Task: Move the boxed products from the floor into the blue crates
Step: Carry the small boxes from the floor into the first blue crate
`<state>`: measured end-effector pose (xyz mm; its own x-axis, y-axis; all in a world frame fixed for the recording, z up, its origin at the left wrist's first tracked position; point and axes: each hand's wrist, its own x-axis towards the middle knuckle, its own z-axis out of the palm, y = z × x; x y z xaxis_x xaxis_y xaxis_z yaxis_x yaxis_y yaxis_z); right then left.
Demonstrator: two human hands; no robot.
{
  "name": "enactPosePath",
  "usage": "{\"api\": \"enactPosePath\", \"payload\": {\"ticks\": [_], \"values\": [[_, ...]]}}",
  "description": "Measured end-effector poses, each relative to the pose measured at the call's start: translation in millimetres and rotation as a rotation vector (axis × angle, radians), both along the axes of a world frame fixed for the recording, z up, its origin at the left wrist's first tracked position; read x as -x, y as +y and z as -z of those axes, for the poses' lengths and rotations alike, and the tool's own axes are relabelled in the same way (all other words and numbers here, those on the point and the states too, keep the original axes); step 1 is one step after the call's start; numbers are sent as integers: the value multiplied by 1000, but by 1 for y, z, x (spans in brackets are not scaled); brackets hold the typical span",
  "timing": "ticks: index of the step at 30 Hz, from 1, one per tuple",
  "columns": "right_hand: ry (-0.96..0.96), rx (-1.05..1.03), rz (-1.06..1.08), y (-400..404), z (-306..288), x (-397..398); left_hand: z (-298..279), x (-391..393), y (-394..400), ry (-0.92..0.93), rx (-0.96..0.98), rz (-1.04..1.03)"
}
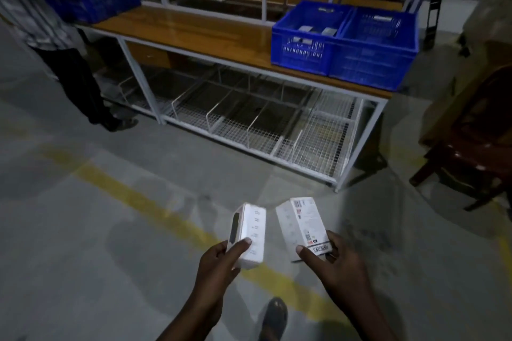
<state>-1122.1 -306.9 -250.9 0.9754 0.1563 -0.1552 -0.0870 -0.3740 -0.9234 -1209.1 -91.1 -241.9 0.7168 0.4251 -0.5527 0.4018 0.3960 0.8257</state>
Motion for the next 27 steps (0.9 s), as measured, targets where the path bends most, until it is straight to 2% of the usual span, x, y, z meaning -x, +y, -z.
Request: {"api": "enactPosePath", "payload": {"ticks": [4, 13, 21, 27], "values": [[-26, 15, 9, 15, -8, -103, -16, -101, 21, -32, -124, 85], [-2, -19, 72, 62, -18, -286, -4, -301, 78, -26, -59, 56], [-86, -5, 205, 137, -30, -461, 2, -503, 165, -105, -116, 185], [-163, 4, 328, 177, -57, -574, -19, -654, 216, -243, -286, 276]]}}
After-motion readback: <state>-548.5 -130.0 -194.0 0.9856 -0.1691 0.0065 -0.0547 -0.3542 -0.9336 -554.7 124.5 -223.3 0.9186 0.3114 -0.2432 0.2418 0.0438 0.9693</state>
